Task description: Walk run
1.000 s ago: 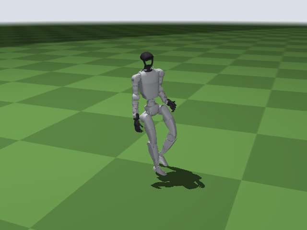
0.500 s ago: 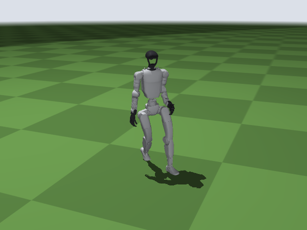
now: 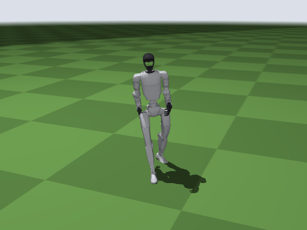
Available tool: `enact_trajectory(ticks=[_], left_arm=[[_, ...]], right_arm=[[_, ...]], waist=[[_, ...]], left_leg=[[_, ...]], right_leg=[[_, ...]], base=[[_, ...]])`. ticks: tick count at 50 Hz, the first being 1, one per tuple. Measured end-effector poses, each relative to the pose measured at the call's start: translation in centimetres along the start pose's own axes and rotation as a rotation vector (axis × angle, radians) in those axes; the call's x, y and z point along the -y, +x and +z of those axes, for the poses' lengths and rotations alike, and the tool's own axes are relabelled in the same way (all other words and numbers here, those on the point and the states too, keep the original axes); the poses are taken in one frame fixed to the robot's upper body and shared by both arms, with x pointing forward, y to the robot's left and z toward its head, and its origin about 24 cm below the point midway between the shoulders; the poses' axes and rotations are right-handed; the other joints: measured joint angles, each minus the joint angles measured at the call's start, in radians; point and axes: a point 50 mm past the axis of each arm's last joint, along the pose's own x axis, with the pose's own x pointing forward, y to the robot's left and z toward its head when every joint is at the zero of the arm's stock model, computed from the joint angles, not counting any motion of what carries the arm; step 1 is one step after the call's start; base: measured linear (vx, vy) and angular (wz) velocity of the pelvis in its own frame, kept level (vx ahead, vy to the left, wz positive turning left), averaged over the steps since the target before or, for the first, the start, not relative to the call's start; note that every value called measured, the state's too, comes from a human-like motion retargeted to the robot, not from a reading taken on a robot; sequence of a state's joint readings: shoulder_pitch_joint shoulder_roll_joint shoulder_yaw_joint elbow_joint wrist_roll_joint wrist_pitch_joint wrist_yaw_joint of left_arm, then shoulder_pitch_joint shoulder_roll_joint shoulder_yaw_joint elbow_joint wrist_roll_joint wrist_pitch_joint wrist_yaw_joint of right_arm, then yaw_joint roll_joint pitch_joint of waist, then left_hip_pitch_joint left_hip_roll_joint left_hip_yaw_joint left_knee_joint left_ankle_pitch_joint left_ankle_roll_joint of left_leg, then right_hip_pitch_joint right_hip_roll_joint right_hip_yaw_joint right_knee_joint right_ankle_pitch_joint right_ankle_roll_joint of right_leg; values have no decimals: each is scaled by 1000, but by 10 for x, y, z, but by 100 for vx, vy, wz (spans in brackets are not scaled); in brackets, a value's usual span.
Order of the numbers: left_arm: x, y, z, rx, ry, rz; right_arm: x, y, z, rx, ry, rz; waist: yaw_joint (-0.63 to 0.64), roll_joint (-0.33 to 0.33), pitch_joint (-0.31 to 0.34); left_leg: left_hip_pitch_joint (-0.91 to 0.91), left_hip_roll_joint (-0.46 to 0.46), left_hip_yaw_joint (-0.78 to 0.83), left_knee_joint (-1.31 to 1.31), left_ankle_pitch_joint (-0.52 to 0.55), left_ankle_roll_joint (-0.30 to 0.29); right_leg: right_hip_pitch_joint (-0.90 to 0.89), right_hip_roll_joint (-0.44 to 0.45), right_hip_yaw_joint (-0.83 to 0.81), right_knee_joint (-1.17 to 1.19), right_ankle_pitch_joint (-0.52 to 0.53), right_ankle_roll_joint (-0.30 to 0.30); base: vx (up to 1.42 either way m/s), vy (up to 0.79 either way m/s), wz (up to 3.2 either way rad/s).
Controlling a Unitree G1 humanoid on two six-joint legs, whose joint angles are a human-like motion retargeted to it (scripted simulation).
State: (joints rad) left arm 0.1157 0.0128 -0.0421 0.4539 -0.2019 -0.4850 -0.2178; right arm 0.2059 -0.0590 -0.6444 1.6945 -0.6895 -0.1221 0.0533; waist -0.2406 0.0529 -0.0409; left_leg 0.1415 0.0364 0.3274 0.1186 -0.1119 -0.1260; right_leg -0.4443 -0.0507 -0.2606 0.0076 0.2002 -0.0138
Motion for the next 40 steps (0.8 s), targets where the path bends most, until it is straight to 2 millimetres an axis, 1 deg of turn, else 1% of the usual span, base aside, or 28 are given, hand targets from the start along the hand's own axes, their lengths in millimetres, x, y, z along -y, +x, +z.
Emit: enact_trajectory(ticks=[2, 3, 5, 7, 8, 9, 10, 12, 13, 15, 17, 18, 20, 23, 25, 26, 27, 28, 30, 32, 33, 34, 35, 37, 38, 40], left_arm=[[5, -4, -8, -33, -26, -3], [8, -7, -13, -51, -39, -1], [17, -13, -22, -87, -66, 0], [23, -16, -26, -101, -89, 14], [24, -18, -27, -103, -95, 15], [25, -19, -27, -103, -98, 8], [25, -19, -27, -102, -99, -3], [24, -21, -27, -97, -91, -26], [22, -22, -27, -96, -86, -29], [17, -27, -27, -95, -77, -14], [12, -31, -26, -95, -68, 3], [10, -33, -27, -97, -65, 11], [5, -38, -28, -106, -60, 34], [-1, -43, -28, -109, -57, 74], [-4, -45, -27, -104, -52, 96], [-6, -45, -26, -102, -48, 104], [-7, -45, -25, -100, -41, 111], [-9, -46, -25, -100, -33, 118], [-12, -47, -24, -99, -13, 124], [-15, -47, -22, -99, 12, 120], [-16, -48, -22, -101, 25, 117], [-18, -49, -22, -104, 36, 117], [-19, -50, -22, -108, 46, 116], [-26, -50, -19, -103, 72, 129], [-30, -50, -17, -100, 85, 136], [-36, -49, -13, -93, 111, 139]], right_arm=[[1, 0, 6, 12, -12, -12], [4, 0, 10, 18, -16, -28], [10, 0, 22, 40, -7, -69], [21, -2, 44, 100, -10, -125], [26, -3, 55, 140, -15, -152], [31, -5, 68, 184, -21, -180], [37, -7, 81, 230, -29, -208], [50, -15, 110, 325, -65, -267], [56, -21, 126, 374, -91, -297], [67, -33, 154, 472, -151, -355], [76, -47, 182, 566, -205, -404], [80, -55, 195, 609, -228, -424], [86, -69, 217, 680, -268, -455], [90, -88, 244, 758, -303, -478], [91, -96, 255, 795, -308, -483], [90, -98, 258, 807, -303, -480], [89, -99, 259, 815, -297, -475], [87, -97, 258, 816, -289, -466], [81, -89, 250, 800, -263, -442], [74, -74, 232, 747, -236, -403], [69, -65, 220, 707, -228, -377], [64, -55, 206, 655, -223, -349], [58, -45, 189, 596, -221, -321], [40, -27, 158, 468, -229, -259], [31, -20, 141, 405, -236, -235], [21, -11, 109, 285, -251, -193]], waist=[[-43, 24, -14], [-39, 30, -25], [-53, 22, -32], [-50, -28, -42], [-34, -47, -45], [-24, -57, -48], [-18, -64, -51], [-1, -77, -51], [17, -87, -49], [61, -118, -47], [94, -129, -43], [107, -128, -40], [128, -127, -33], [163, -116, -21], [186, -109, -16], [196, -110, -14], [208, -112, -11], [224, -116, -8], [246, -120, -1], [260, -123, -8], [271, -127, -16], [289, -143, -25], [311, -165, -33], [278, -188, -36], [255, -195, -30], [230, -213, -20]], left_leg=[[1, 43, -31, 64, 144, -59], [-1, 64, -17, 108, 242, -87], [-38, 93, -42, 254, 439, -136], [-113, 80, -21, 458, 566, -129], [-144, 86, -11, 556, 616, -111], [-182, 93, -16, 631, 607, -96], [-224, 100, -29, 695, 570, -85], [-308, 106, -51, 781, 466, -78], [-352, 89, -70, 799, 434, -76], [-439, 44, -95, 795, 342, -38], [-512, 56, -80, 731, 260, 26], [-538, 68, -69, 673, 237, 56], [-575, 80, -43, 528, 224, 124], [-606, 55, -48, 270, 206, 194], [-622, 19, -73, 109, 164, 226], [-634, -8, -108, 41, 148, 232], [-643, -33, -144, -21, 134, 221], [-647, -52, -181, -72, 121, 178], [-636, -46, -147, -105, 127, 106], [-626, -44, -175, -51, 201, 149], [-621, -34, -168, -18, 224, 154], [-619, -39, -186, 8, 220, 182], [-619, -53, -217, 31, 202, 223], [-618, -65, -251, 109, 130, 233], [-604, -64, -257, 135, 98, 231], [-534, -48, -160, 141, 51, 241]], right_leg=[[14, 31, 105, 36, 25, -51], [25, 62, 192, 56, 1, -84], [58, 50, 222, 95, -50, -105], [105, 2, 153, 103, -78, -123], [135, 11, 139, 97, -91, -140], [160, 25, 157, 91, -103, -152], [182, 43, 192, 86, -114, -160], [219, 60, 200, 76, -123, -169], [238, 71, 211, 70, -125, -176], [275, 90, 263, 62, -126, -192], [305, 118, 312, 61, -130, -205], [320, 135, 328, 61, -133, -212], [355, 166, 363, 62, -141, -226], [408, 211, 432, 63, -154, -247], [445, 224, 464, 64, -163, -248], [463, 225, 475, 66, -165, -248], [481, 226, 489, 71, -166, -248], [502, 229, 509, 79, -165, -248], [542, 238, 519, 99, -151, -248], [568, 256, 509, 124, -104, -247], [577, 265, 499, 142, -62, -244], [580, 253, 488, 173, 1, -222], [579, 230, 476, 211, 74, -189], [541, 235, 468, 343, 257, -55], [503, 250, 468, 456, 307, 26], [409, 241, 419, 720, 323, 162]], base=[[96, -52, 78], [99, -60, 27], [80, -49, 17], [80, -54, -36], [82, -63, -79], [77, -60, -76], [61, -47, -57], [56, -43, -82], [66, -47, -141], [63, -41, -179], [61, -35, -167], [72, -36, -152], [66, -30, -147], [74, -24, -158], [70, -13, -151], [69, -12, -140], [77, -15, -143], [82, -16, -142], [92, -18, -117], [91, -26, -87], [104, -28, -115], [107, -23, -148], [91, -19, -131], [87, -23, -71], [98, -29, -53], [84, -28, -68]])
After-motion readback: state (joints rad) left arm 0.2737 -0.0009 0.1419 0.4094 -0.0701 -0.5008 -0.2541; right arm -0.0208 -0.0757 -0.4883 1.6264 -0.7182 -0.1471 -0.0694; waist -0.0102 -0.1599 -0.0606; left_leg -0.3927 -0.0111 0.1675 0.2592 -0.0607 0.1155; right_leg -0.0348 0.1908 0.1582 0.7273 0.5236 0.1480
